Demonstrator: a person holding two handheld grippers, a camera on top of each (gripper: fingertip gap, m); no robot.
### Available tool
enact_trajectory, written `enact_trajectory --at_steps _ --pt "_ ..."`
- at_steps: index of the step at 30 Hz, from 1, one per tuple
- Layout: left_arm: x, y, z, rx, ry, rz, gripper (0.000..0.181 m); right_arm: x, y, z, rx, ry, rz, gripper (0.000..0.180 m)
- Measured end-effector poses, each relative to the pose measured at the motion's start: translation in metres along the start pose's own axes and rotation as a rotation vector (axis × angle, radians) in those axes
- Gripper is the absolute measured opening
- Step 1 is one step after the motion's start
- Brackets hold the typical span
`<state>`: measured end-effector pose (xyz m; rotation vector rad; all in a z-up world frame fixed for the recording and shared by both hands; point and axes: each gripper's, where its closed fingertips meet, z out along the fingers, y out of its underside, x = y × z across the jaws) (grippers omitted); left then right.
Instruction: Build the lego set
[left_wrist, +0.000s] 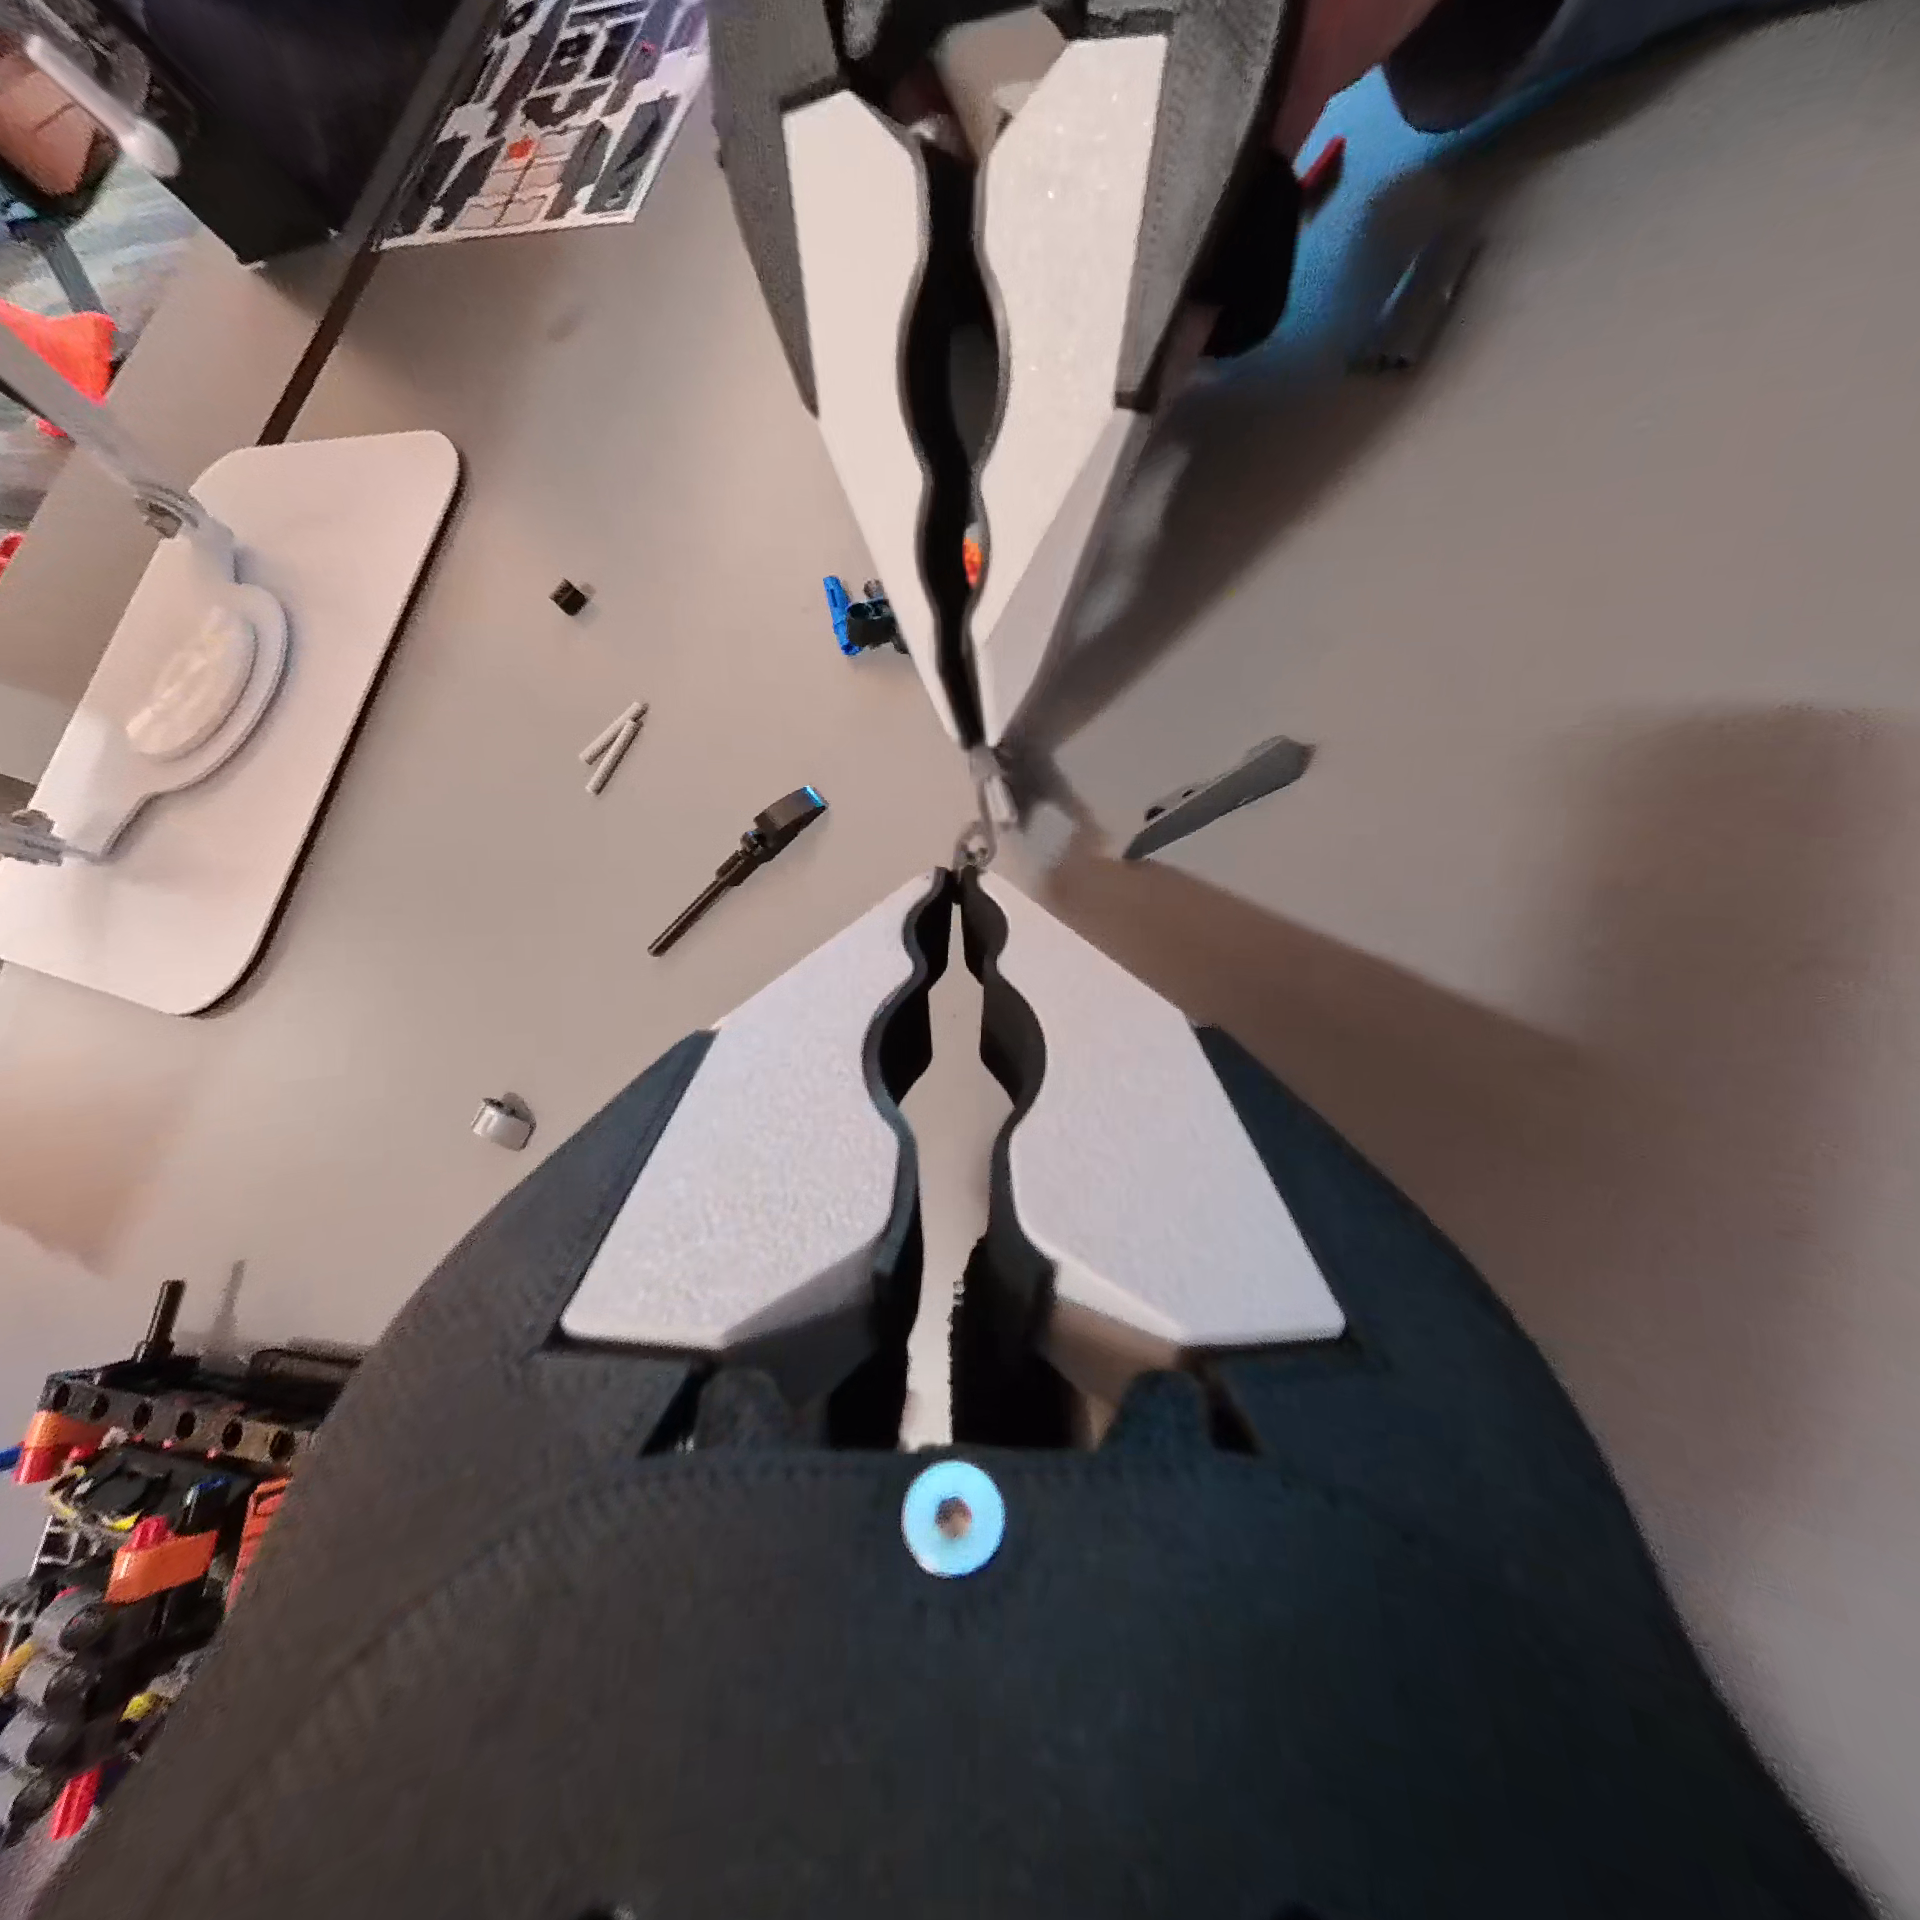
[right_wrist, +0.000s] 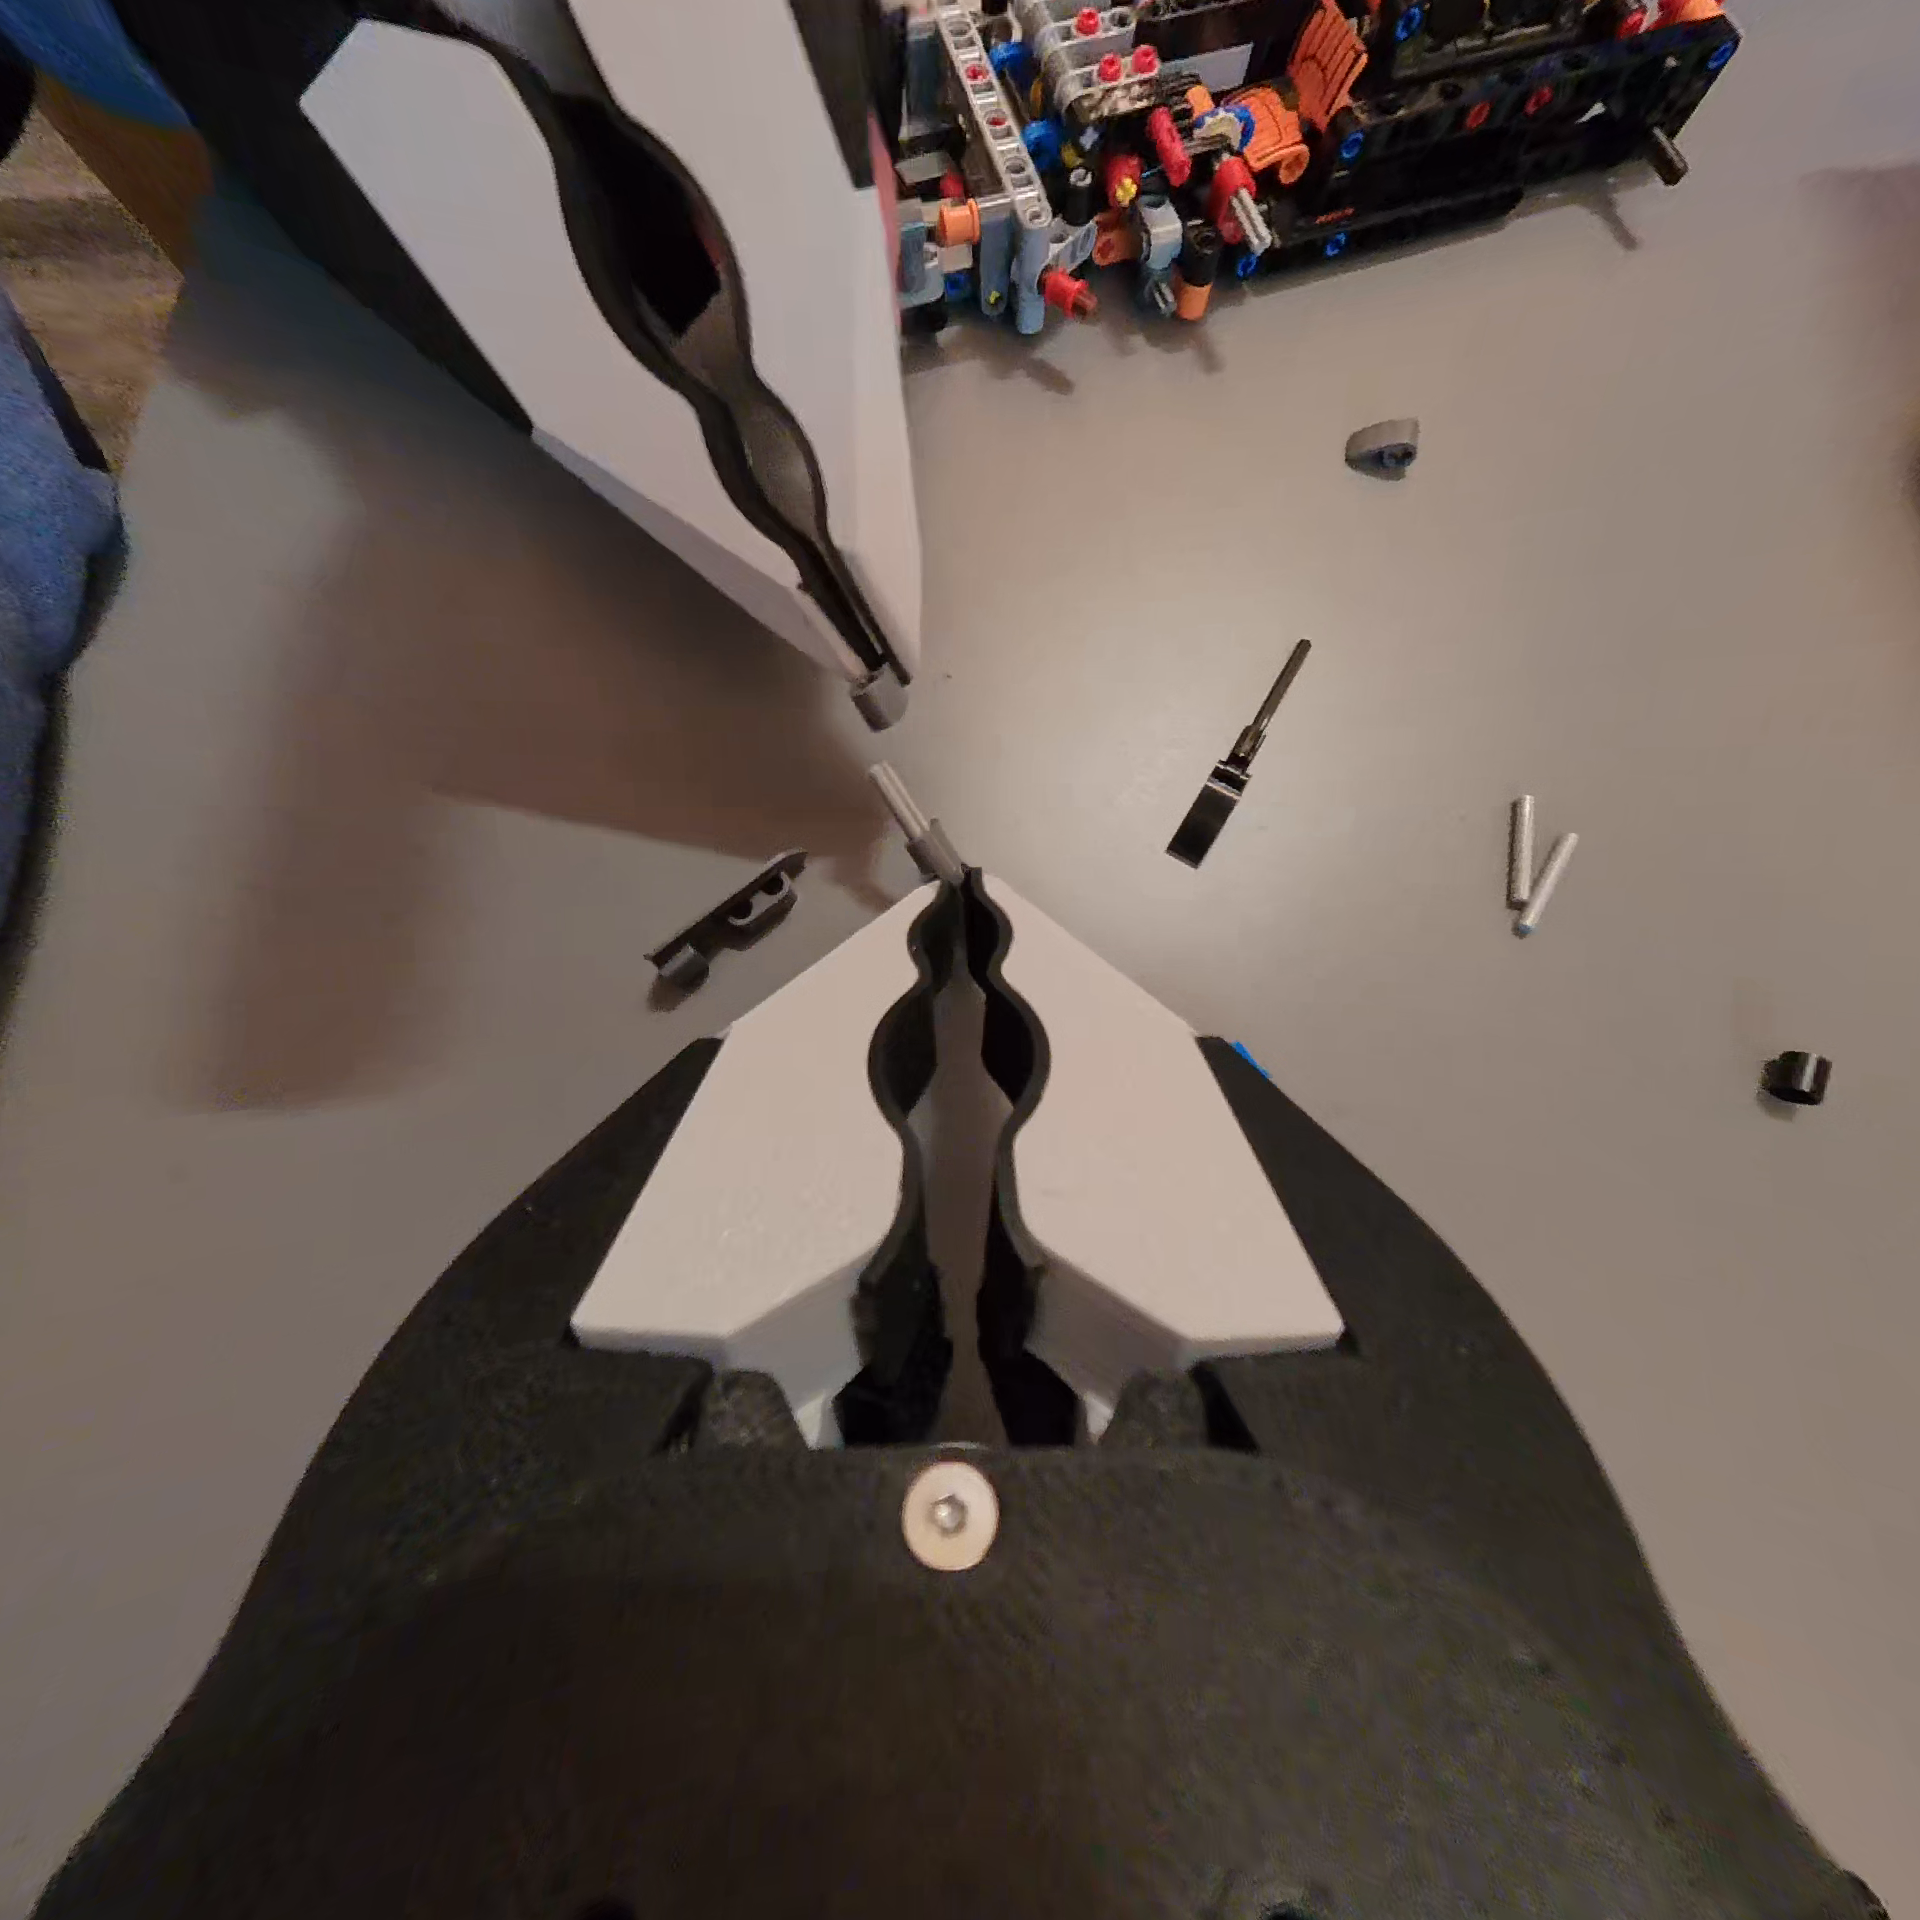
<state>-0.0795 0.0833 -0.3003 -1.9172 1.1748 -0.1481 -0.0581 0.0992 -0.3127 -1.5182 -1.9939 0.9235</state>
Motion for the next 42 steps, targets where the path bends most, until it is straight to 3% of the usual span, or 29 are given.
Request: enact_trajectory --at_steps 4,11,14,18,23,28,34,38,42 --pt "-0.003 -0.004 -0.003 0.029 -0.005 -0.033 0.000 0.002 -0.004 -0.006 0.048 -0.022 0.048 0.000" --pt "-0.004 -0.004 -0.006 0.014 -0.012 -0.032 0.000 -0.006 0.007 -0.015 -0.047 -0.018 -0.036 0.000" --pt "-0.002 -0.001 -0.008 -0.003 -0.019 -0.023 0.000 -0.017 0.014 -0.025 -0.082 -0.032 -0.068 0.016" --pt "0.004 0.002 -0.006 -0.020 -0.012 -0.023 0.000 -0.020 0.034 -0.021 -0.193 0.018 -0.114 0.022" --pt "0.007 0.002 -0.011 -0.029 -0.019 -0.021 0.000 -0.037 0.039 -0.017 -0.219 -0.044 -0.021 0.021" --pt "0.013 0.004 -0.016 -0.031 -0.017 -0.042 0.000 -0.074 0.022 -0.018 -0.107 -0.189 0.058 0.018" --pt "0.017 0.005 -0.020 -0.031 -0.024 -0.044 0.000 -0.032 0.020 -0.026 -0.104 0.015 -0.164 0.034" --pt "0.018 0.004 -0.022 -0.032 -0.032 -0.047 0.000 -0.031 0.025 -0.010 -0.181 -0.058 -0.396 0.037" --pt "0.019 0.005 -0.023 -0.036 -0.038 -0.051 0.000 -0.031 0.024 -0.004 -0.218 -0.186 -0.469 0.034"
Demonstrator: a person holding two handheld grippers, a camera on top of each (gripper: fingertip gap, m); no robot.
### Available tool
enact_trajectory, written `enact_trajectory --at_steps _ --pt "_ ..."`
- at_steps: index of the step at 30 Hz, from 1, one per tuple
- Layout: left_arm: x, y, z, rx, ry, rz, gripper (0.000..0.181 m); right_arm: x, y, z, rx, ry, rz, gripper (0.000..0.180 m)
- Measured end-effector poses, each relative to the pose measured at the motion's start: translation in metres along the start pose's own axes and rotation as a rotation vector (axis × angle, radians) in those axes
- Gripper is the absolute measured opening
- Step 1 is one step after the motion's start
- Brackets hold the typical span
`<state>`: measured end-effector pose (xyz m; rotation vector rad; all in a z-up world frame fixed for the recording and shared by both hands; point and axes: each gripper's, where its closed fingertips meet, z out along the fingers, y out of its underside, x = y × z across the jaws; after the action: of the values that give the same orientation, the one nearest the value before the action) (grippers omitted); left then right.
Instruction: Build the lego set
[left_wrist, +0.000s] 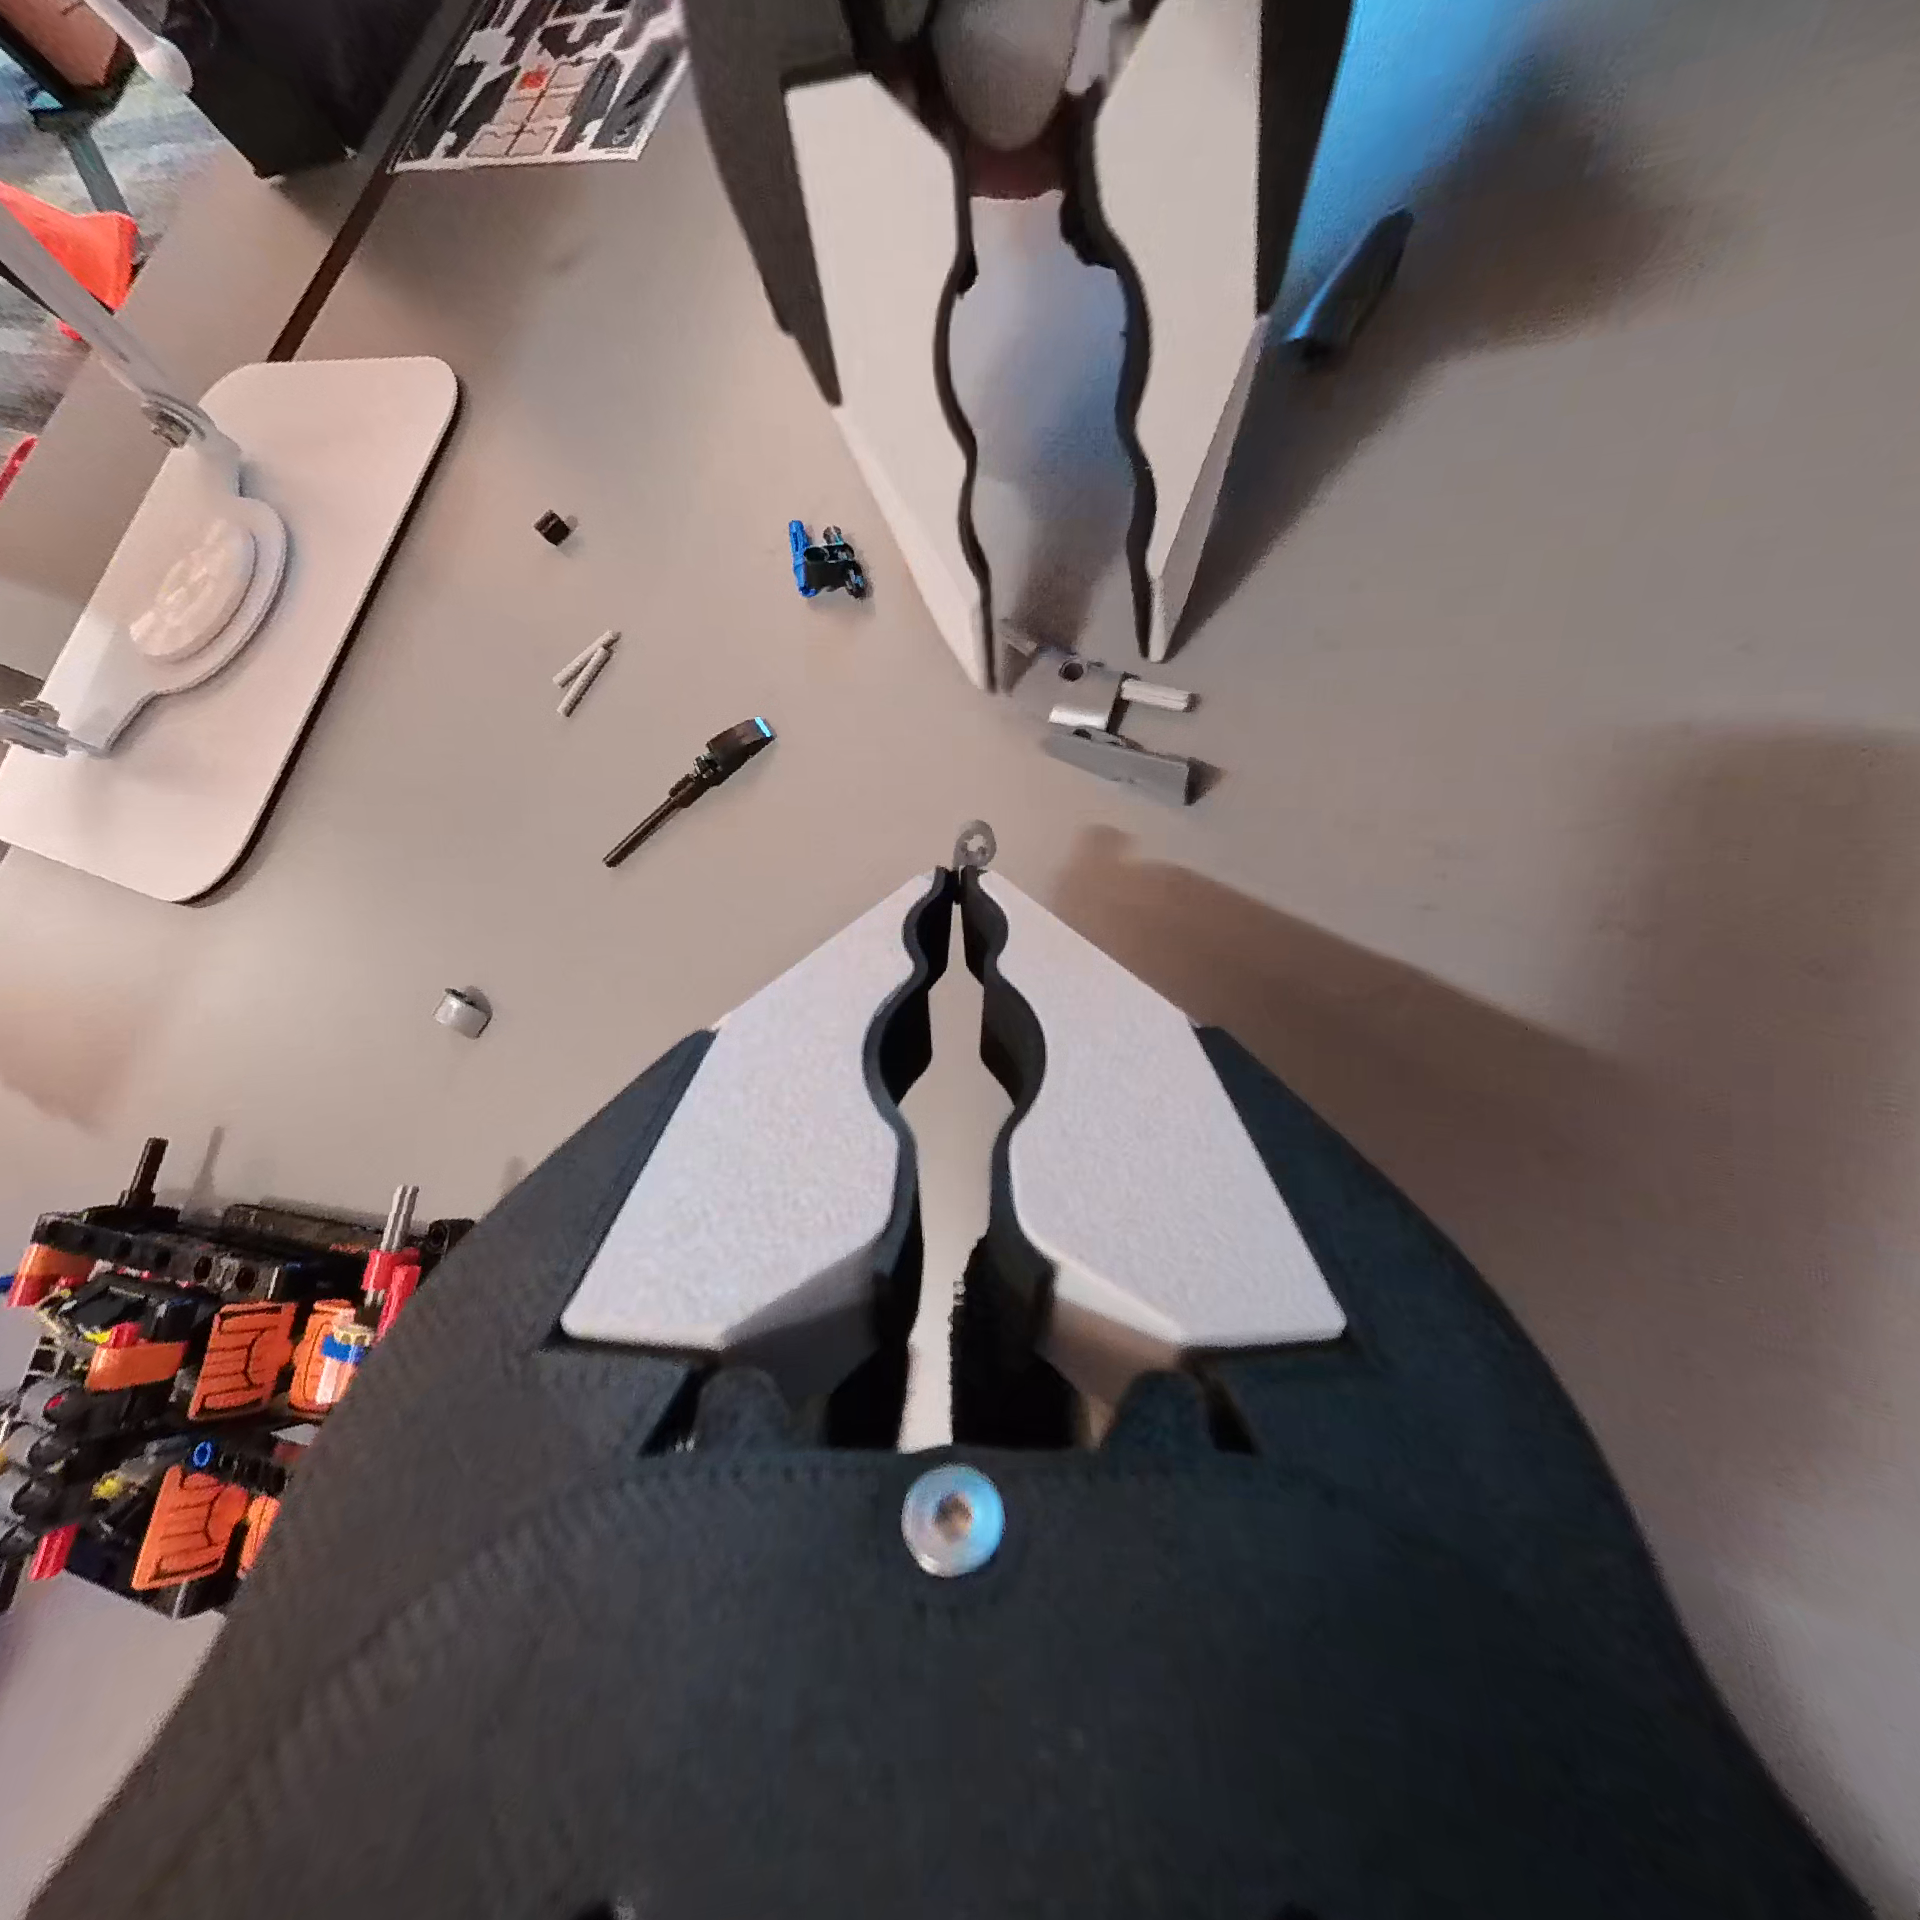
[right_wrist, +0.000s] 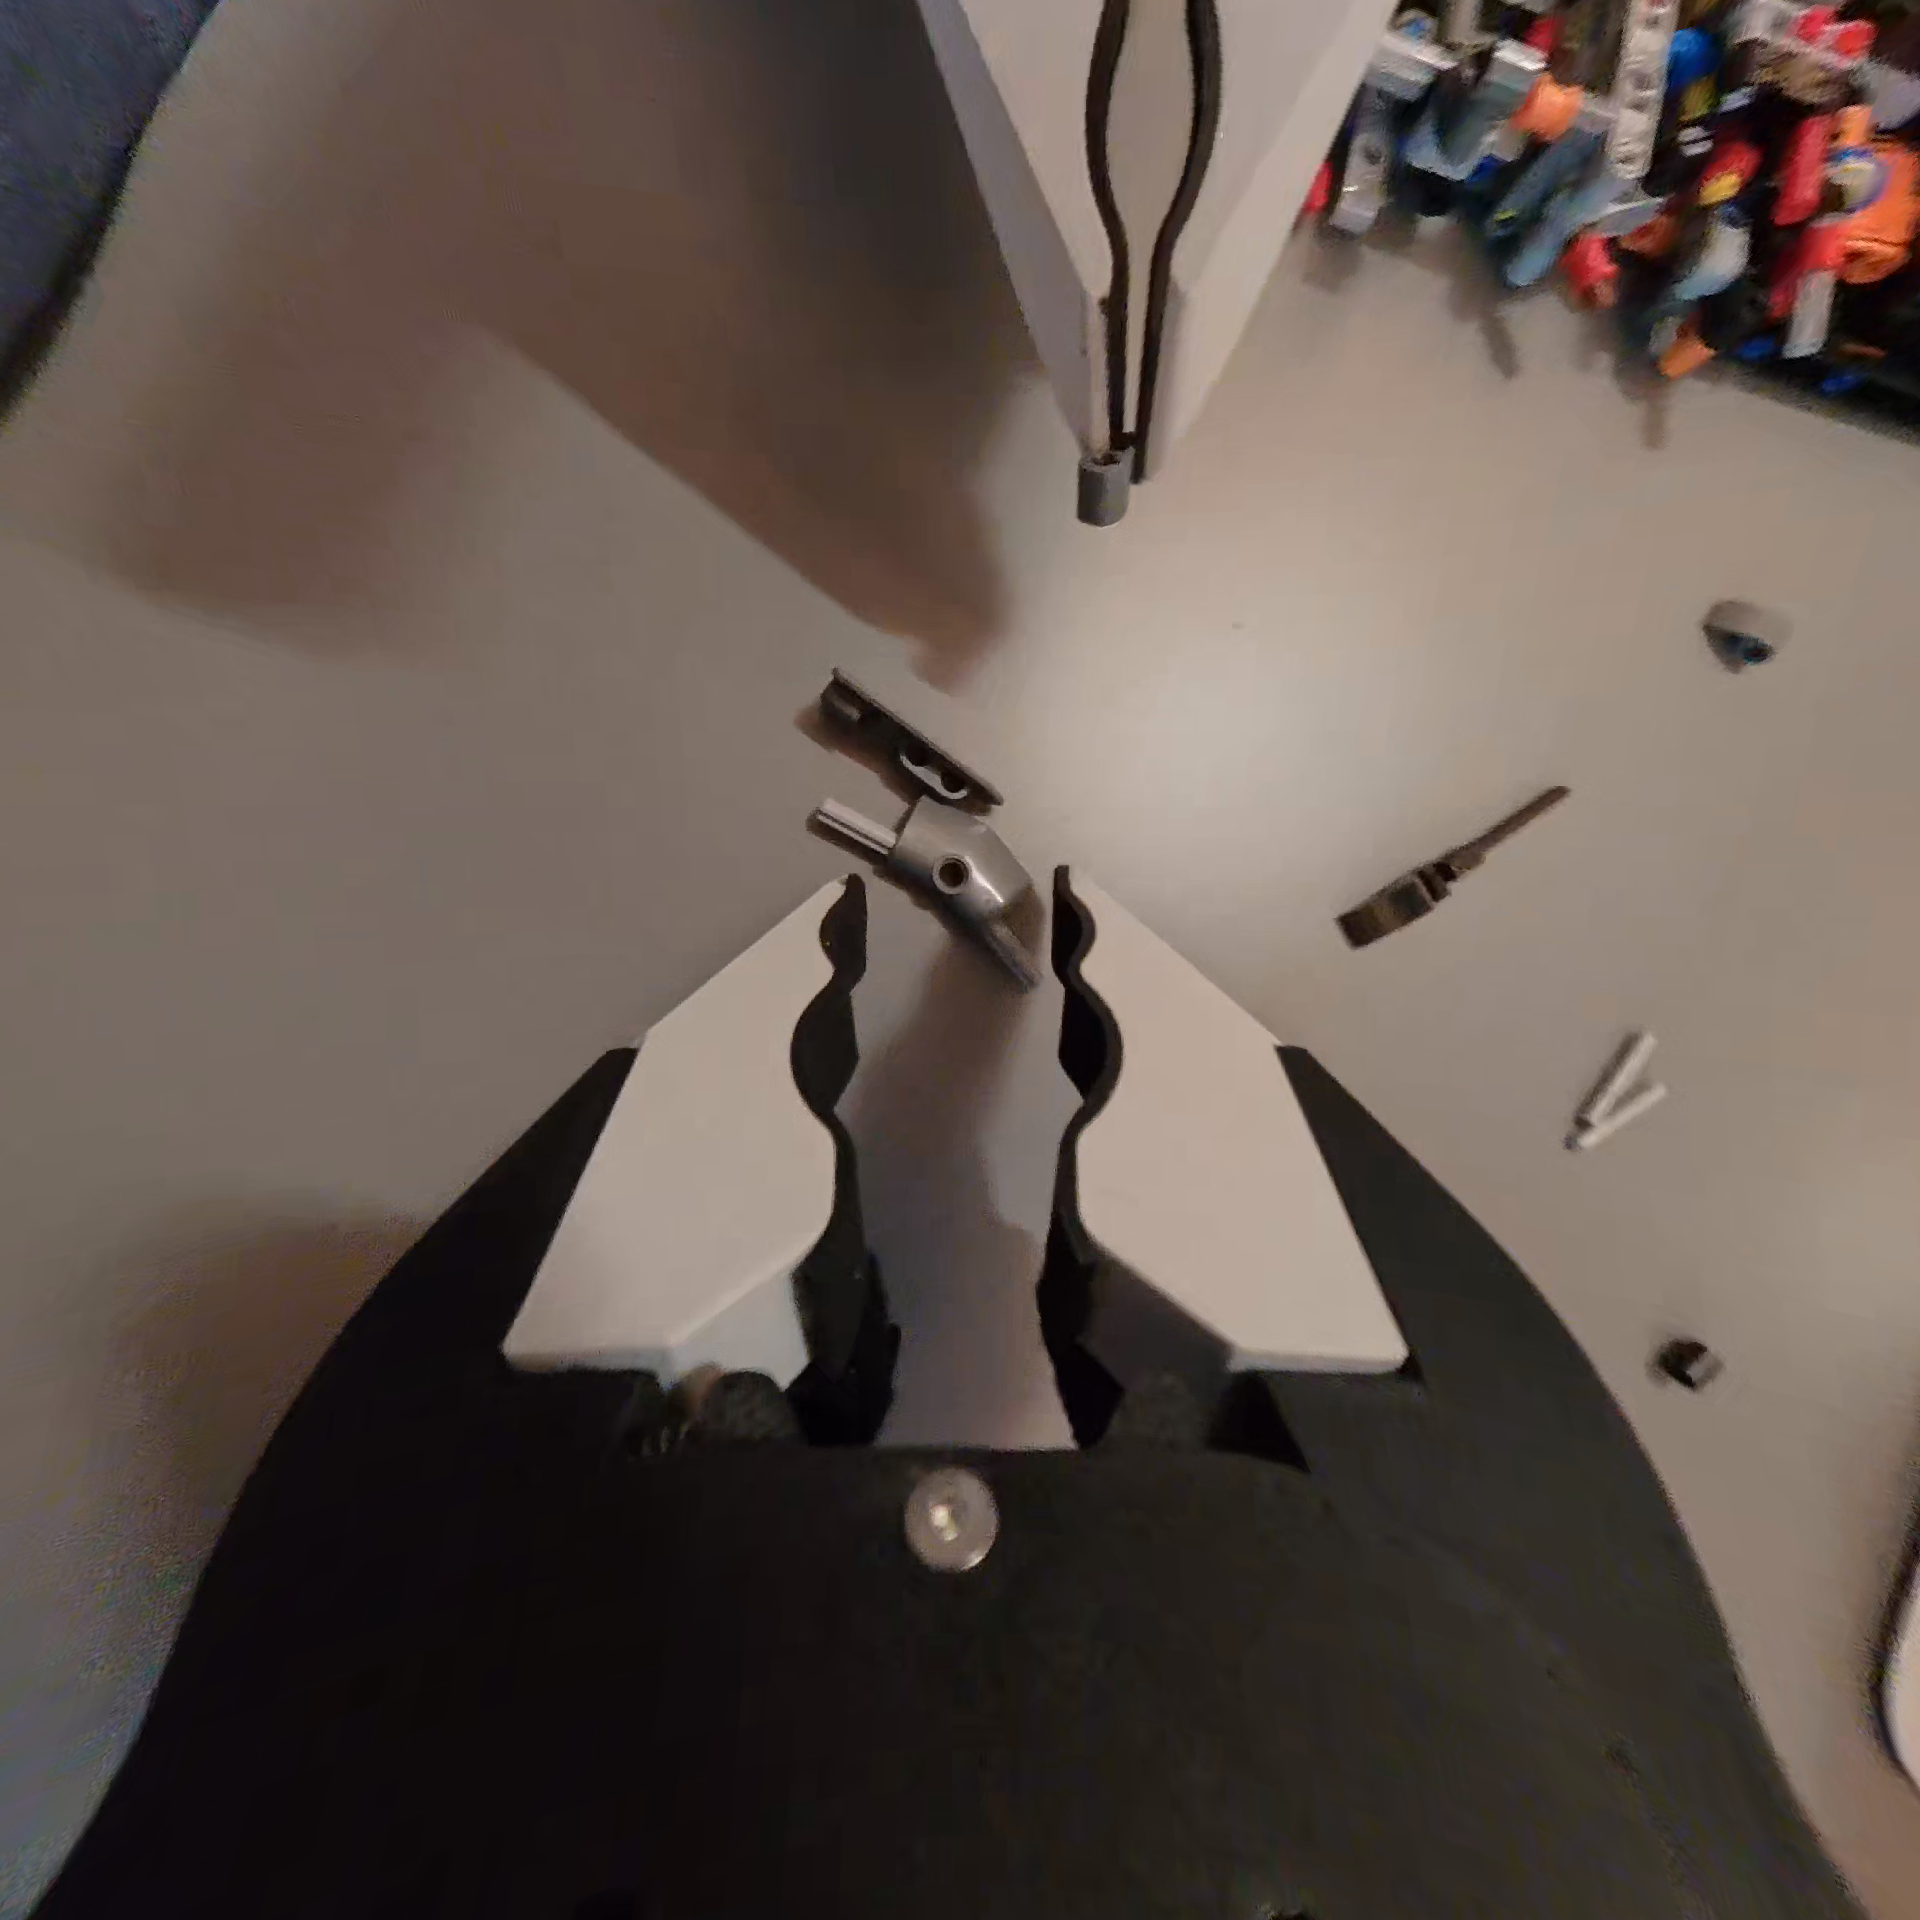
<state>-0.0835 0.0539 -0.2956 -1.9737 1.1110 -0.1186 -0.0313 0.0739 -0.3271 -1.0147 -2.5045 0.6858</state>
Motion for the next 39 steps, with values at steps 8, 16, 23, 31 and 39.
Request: enact_trajectory --at_steps 8,16,23,31,39 --pt "-0.001 0.003 0.002 -0.003 0.005 -0.010 0.000 -0.006 0.000 0.002 0.086 -0.177 0.141 0.014" --pt "0.001 -0.005 0.004 0.026 0.017 -0.019 0.000 0.003 0.001 -0.007 0.144 -0.111 0.289 0.006" --pt "0.006 -0.014 0.009 0.045 0.026 -0.030 0.000 0.005 -0.001 -0.007 0.185 -0.084 0.371 0.005" --pt "0.005 -0.021 0.018 0.061 0.021 -0.003 0.000 0.007 -0.001 -0.008 0.257 -0.121 0.474 0.004" --pt "0.005 -0.025 0.026 0.038 0.064 0.035 0.000 0.007 -0.001 -0.008 0.276 -0.147 0.484 0.004"
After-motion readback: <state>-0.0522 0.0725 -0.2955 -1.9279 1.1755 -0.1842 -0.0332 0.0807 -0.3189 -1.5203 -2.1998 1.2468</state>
